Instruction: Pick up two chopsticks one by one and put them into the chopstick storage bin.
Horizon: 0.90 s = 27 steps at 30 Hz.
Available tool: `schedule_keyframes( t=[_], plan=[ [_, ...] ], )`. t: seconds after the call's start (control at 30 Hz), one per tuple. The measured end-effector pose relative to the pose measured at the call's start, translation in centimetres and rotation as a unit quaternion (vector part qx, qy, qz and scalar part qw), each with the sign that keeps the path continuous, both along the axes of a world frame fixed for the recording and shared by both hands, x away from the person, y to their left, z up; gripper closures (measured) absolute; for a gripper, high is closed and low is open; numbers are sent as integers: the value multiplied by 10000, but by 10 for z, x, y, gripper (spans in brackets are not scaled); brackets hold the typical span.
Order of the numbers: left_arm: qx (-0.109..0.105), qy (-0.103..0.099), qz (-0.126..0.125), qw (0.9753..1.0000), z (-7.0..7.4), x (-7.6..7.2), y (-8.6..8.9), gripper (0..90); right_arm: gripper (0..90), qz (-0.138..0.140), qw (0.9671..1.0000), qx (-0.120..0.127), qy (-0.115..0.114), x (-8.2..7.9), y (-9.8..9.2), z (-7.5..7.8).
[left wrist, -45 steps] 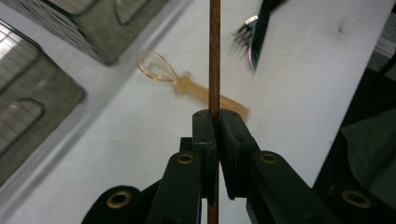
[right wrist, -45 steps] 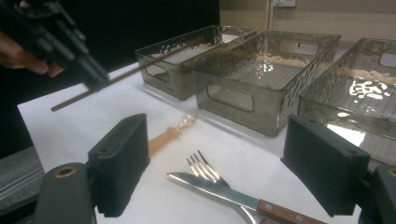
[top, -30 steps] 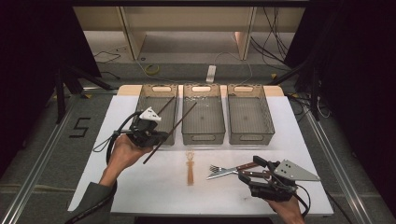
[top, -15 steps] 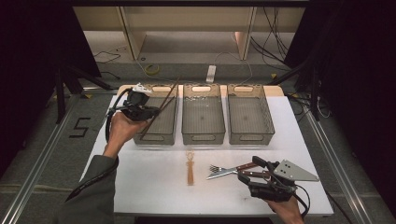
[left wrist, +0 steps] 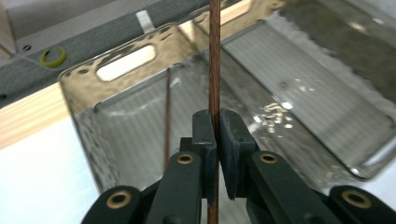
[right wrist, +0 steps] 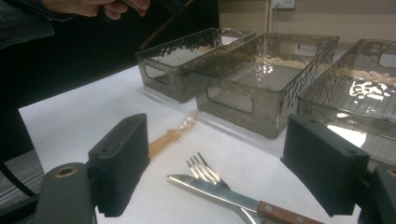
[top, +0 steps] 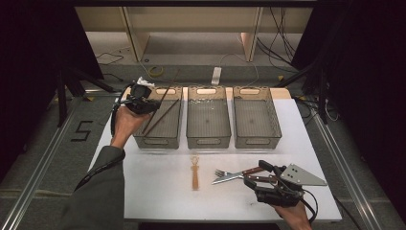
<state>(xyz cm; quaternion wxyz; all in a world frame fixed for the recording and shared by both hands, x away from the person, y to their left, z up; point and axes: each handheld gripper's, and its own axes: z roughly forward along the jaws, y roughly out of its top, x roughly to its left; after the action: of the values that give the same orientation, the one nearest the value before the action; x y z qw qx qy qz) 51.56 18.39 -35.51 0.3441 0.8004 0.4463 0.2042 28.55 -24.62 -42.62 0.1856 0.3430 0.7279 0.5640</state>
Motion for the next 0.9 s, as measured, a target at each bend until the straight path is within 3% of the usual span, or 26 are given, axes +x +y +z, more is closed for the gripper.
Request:
schedule_keyframes(
  t=[0.53, 0.8, 0.9],
  plan=[
    [-64, 7, 205, 9998, -20, 9, 15, 846, 230, 25, 10000, 3, -3, 0, 0, 0],
    [53, 134, 198, 9997, -34, 11, 15, 843, 230, 40, 10000, -11, -23, 0, 1, 0],
    [59, 260, 322, 9991, -38, 12, 14, 829, 230, 43, 10000, -11, 6, 0, 1, 0]
  ],
)
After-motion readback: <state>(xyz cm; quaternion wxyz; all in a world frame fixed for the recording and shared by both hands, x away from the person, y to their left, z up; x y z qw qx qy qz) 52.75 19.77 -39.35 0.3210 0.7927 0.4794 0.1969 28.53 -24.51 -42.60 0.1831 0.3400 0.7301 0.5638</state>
